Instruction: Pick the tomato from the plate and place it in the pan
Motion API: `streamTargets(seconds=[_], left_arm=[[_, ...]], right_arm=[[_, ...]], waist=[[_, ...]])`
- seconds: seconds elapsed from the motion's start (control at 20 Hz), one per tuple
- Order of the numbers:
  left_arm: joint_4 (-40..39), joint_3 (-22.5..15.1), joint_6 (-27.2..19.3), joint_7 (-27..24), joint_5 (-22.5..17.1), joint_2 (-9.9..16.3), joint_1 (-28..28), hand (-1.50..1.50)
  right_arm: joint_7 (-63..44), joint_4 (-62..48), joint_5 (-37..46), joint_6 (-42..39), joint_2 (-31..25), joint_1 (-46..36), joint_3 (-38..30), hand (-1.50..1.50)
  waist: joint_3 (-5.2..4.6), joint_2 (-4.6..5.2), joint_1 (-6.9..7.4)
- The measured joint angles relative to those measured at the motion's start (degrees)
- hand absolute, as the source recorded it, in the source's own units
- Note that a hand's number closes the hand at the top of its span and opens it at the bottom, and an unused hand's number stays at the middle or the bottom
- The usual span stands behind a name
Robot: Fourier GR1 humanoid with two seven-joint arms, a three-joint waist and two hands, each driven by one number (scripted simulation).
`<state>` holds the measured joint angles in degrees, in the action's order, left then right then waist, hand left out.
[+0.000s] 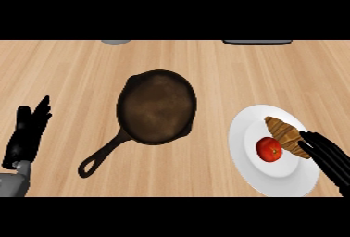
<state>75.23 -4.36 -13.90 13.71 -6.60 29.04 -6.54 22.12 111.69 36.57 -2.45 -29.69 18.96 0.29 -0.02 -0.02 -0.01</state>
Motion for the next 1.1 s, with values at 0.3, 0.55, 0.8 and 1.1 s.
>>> streamTargets(seconds=[0.3,0.55,0.8,1.1], left_arm=[[0.6,2.0,1.7,0.1,1.4,-1.2,0.6,0.00],[-1.1,4.3,3.8,-0.6,2.7,-1.9,0.0,0.00],[-1.6,5.7,4.5,-0.3,5.3,-3.9,-1.4,0.00],[-2.5,8.8,7.4,-2.1,6.6,-4.5,-0.6,0.00]], right_arm=[[-1.6,-4.6,7.5,1.8,4.3,-2.4,2.1,-1.50],[-2.3,-8.0,12.2,2.4,6.8,-4.8,2.4,-1.50],[-2.1,-10.2,15.2,1.3,8.6,-6.6,2.6,-1.50],[-0.9,-12.3,17.4,1.9,11.1,-7.9,2.3,-1.50]], waist=[[0.02,-0.01,0.02],[0.02,0.01,-0.05],[0.01,0.00,-0.09],[0.02,0.00,-0.07]])
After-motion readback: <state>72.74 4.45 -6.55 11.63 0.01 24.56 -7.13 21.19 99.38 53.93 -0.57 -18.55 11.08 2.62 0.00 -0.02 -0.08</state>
